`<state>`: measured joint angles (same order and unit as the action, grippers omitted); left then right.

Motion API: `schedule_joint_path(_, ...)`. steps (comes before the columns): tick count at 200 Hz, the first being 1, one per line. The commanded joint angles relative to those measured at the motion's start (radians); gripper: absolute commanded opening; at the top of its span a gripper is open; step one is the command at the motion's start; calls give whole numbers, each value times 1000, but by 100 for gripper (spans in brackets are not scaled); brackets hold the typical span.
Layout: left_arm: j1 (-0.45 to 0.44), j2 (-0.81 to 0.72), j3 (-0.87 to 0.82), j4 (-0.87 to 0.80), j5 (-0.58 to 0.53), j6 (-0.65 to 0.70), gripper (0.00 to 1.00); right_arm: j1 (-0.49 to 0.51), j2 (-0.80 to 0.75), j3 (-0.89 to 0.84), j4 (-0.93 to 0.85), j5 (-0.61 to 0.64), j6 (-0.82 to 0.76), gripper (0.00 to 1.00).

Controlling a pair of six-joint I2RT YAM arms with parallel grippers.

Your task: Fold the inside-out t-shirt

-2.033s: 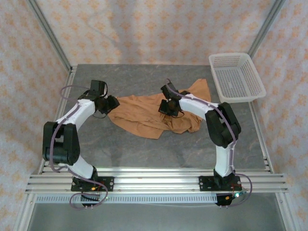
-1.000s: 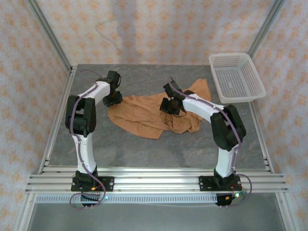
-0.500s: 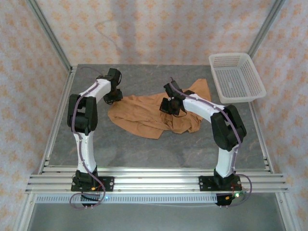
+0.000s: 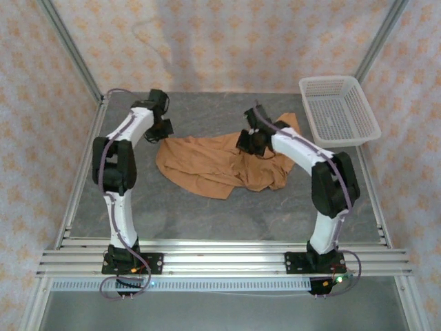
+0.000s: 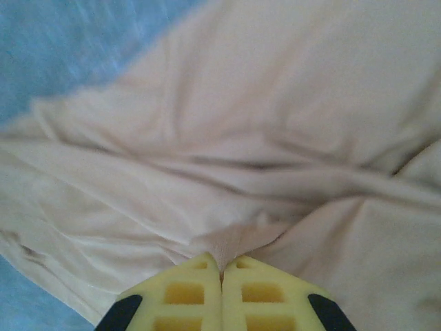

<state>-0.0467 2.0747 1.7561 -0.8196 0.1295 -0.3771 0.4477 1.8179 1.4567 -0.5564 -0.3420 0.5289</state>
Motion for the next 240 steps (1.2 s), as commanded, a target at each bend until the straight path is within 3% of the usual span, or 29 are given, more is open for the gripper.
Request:
schedule_joint_path(1,127,-226,49,53,258,-138,0,-107,-185,149,-40,66,-57,0)
schedule_joint_path(23,224,-350,16,194,440,-307,0,-186,-259,277,-75,62,-85,0)
schedule_joint_path(64,294,-484,29,295,577,-470,0,-223,-303,502,-152,64,-141,0)
schedule_joint_path(103,373,-567,60,328,622,-550,0,-263,-374,600,-207,165,-201,0)
schedule_joint_path(158,382,-670,113,249,597,-490,0,-281,-448,627,-250,161,-230,0)
schedule_joint_path(185,343,-725,46,204,592,-427,0,-280,-470,562,-298,186,-248,0)
schedule_joint_path(214,192,-791,-191,199,499,-334,0,-298,-513,355,-326,343,-238,0)
schedule_joint_path(240,84,-749,-422,313,437,-340,0,-395,-496,154,-266,297,-177,0)
